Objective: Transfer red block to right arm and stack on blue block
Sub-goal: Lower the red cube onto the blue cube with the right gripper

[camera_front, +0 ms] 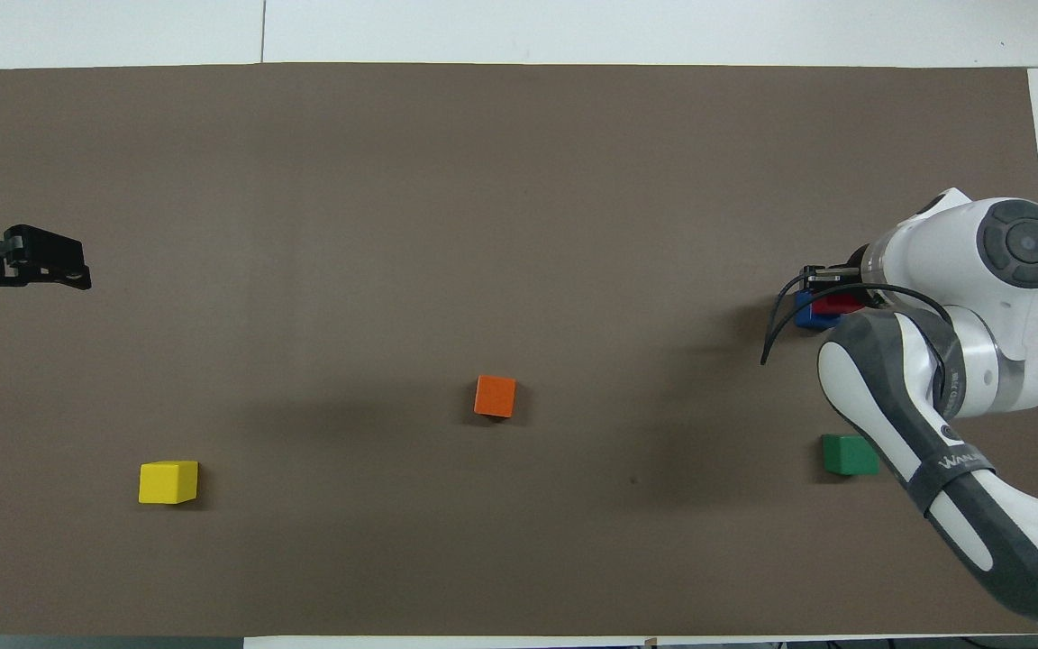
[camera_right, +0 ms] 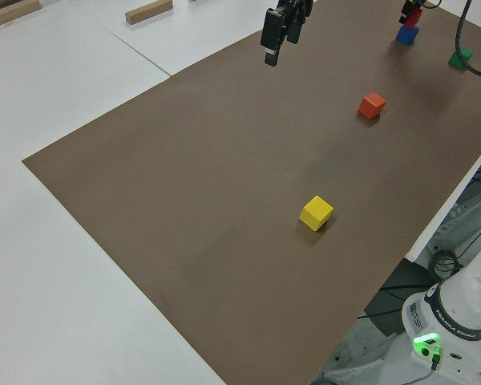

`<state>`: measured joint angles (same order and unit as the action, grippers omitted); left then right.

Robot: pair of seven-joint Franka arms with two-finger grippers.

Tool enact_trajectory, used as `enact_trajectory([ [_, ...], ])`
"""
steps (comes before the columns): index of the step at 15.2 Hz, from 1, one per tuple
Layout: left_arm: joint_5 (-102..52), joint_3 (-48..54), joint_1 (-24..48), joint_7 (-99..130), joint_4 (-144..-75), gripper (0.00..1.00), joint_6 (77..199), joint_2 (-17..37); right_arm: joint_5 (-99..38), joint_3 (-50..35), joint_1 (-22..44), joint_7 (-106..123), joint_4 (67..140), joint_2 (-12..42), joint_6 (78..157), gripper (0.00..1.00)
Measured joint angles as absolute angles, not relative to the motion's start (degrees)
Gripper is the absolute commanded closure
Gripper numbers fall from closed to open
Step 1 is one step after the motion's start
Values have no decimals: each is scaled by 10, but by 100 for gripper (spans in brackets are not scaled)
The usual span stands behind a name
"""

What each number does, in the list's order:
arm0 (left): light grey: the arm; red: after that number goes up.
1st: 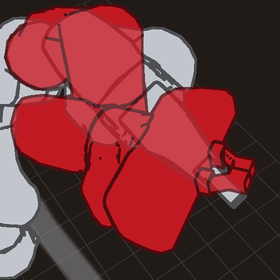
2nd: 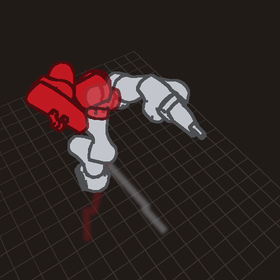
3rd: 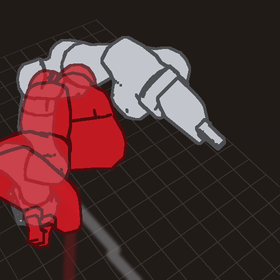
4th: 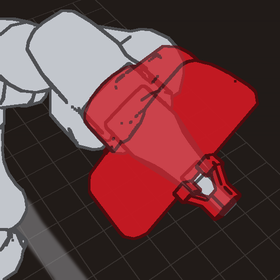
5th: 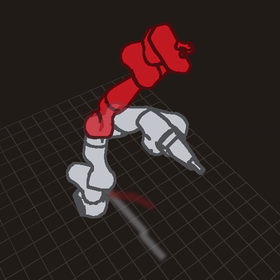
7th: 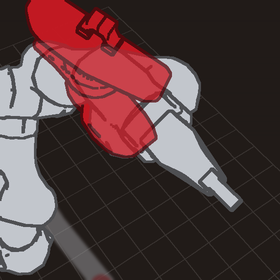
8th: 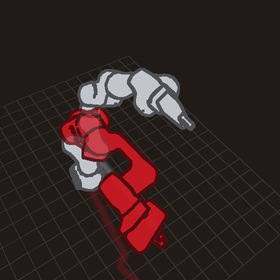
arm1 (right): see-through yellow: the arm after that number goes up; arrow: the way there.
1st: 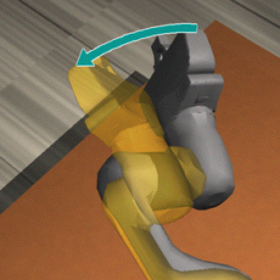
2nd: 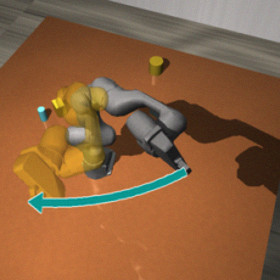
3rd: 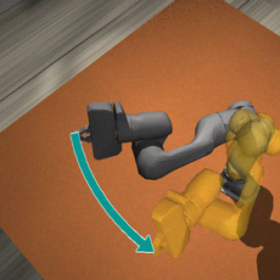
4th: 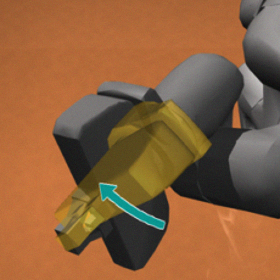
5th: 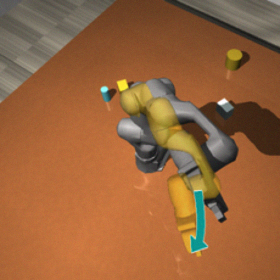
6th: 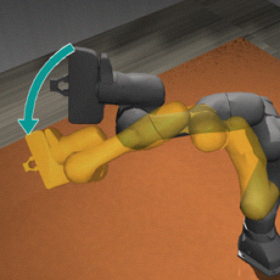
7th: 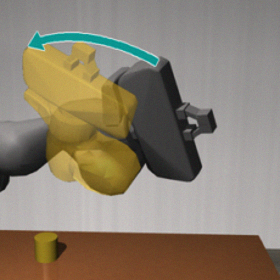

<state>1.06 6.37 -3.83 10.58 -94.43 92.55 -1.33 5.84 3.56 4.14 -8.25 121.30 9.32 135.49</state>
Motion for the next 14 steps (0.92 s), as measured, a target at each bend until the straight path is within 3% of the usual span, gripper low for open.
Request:
enact_trajectory([
  [6, 11, 67, -24, 106, -942, 0, 925, -13, 57, 35, 37, -83, 1215, 94, 1358, 100],
  [8, 11, 68, -24, 106, -941, 0, 925, -13, 47, 35, 33, -84, 1215, 94, 1359, 92],
  [12, 11, 68, -24, 106, -941, 0, 927, -13, 24, 35, 32, -84, 1215, 94, 1359, 90],
  [13, 11, 68, -24, 106, -941, 0, 927, -13, 20, 34, 32, -84, 1215, 94, 1359, 73],
  [14, 11, 68, -24, 106, -941, 0, 927, -13, 18, 34, 32, -84, 1215, 94, 1359, 43],
])
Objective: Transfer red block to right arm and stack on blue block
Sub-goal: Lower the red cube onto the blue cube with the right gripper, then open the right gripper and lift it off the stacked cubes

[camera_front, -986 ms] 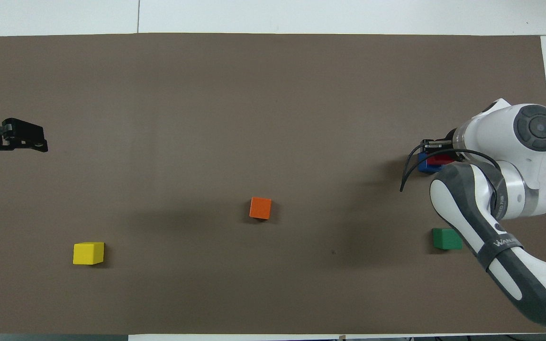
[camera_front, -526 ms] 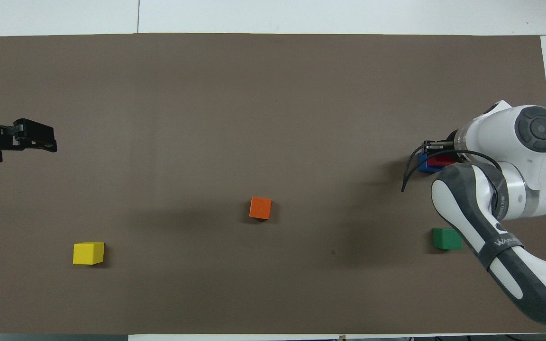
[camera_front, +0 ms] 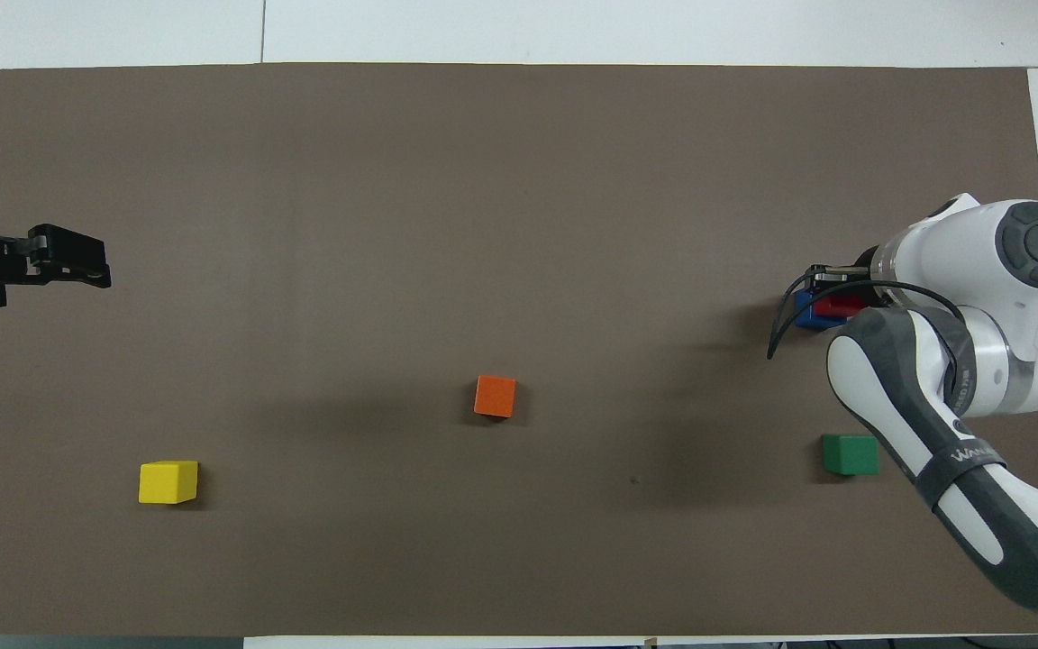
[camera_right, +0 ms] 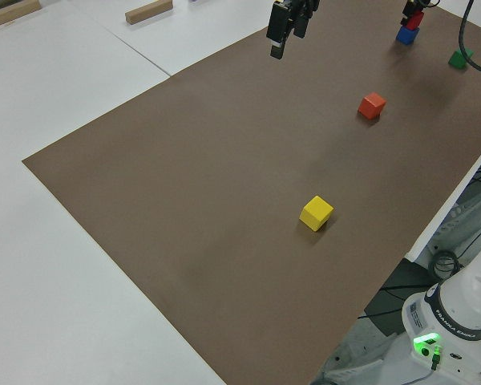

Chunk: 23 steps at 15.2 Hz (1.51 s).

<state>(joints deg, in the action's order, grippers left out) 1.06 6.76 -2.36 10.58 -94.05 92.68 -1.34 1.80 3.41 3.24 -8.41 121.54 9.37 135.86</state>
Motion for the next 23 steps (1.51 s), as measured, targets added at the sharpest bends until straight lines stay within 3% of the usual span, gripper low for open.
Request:
enact_trajectory([
  [1, 11, 68, -24, 106, -941, 0, 927, -13, 16, 34, 32, -84, 1215, 94, 1359, 1],
  [11, 11, 58, -26, 107, -941, 0, 926, -13, 15, 32, 33, -77, 1209, 93, 1355, 0],
  [20, 11, 58, -26, 107, -941, 0, 926, -13, 15, 30, 31, 22, 1060, 46, 1156, 0],
  [23, 11, 58, -26, 107, -941, 0, 926, -13, 15, 27, 34, 24, 1011, 31, 1055, 0],
])
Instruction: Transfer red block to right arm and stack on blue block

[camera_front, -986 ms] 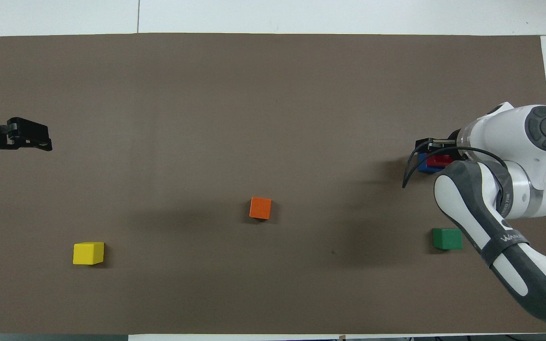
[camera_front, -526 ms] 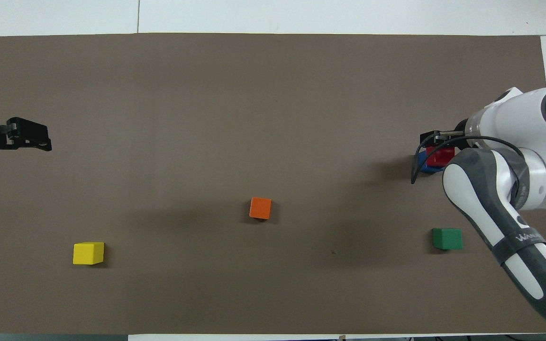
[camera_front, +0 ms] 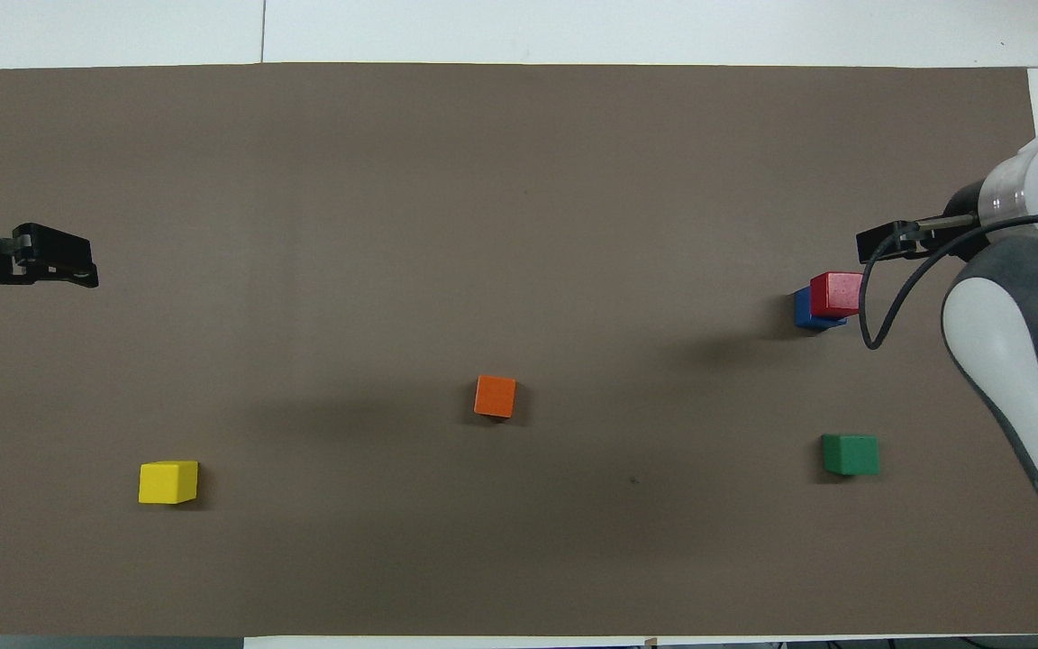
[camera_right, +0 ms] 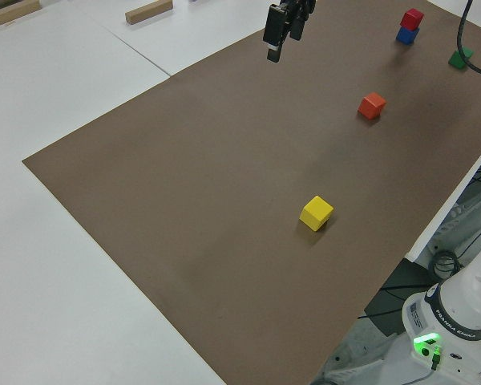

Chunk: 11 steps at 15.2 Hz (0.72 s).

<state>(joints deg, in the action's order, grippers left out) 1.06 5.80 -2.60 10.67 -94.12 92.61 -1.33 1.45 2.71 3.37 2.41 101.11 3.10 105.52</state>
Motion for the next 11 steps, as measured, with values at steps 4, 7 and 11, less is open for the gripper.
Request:
enact_trajectory([
  [4, 11, 58, -26, 107, -941, 0, 926, -13, 15, 28, 32, 24, 961, 11, 950, 0],
  [7, 11, 58, -26, 107, -941, 0, 926, -13, 15, 33, 30, 24, 956, -13, 933, 0],
  [11, 11, 58, -26, 107, -941, 0, 926, -13, 15, 33, 17, 24, 953, -27, 902, 0],
])
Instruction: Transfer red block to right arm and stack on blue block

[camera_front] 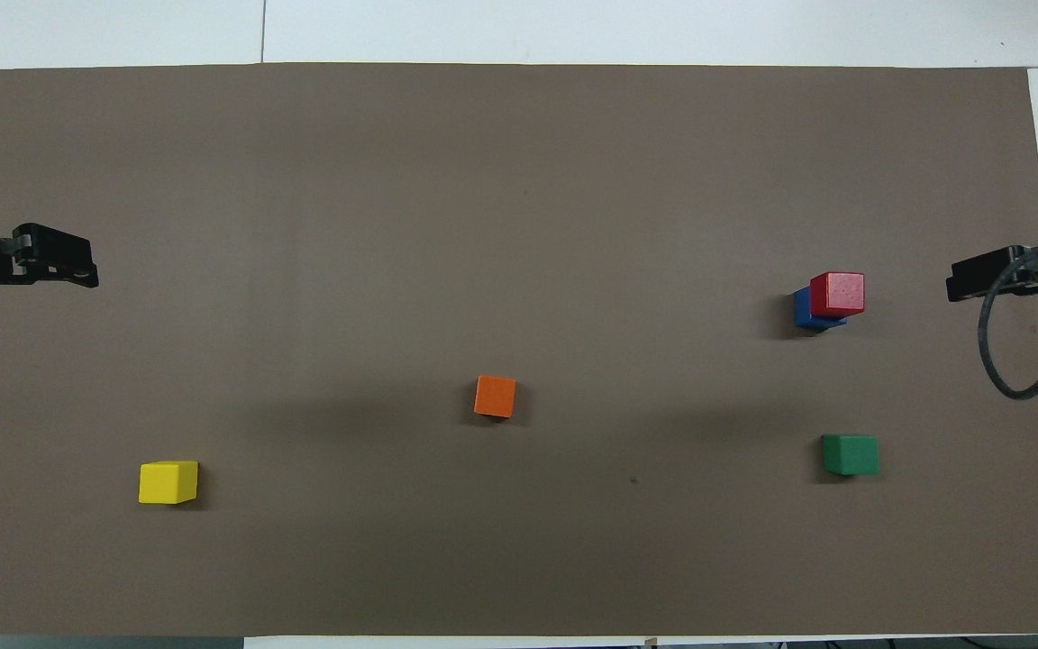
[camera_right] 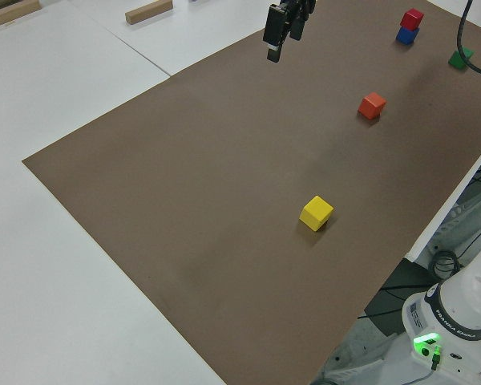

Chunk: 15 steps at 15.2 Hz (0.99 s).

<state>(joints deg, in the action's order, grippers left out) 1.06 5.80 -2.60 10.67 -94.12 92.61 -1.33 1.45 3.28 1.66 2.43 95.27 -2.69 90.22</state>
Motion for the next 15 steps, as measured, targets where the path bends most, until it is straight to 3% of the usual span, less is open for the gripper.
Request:
enact_trajectory([
  [15, 11, 58, -26, 107, -941, 0, 926, -13, 14, 32, 11, 28, 995, -77, 878, 0],
])
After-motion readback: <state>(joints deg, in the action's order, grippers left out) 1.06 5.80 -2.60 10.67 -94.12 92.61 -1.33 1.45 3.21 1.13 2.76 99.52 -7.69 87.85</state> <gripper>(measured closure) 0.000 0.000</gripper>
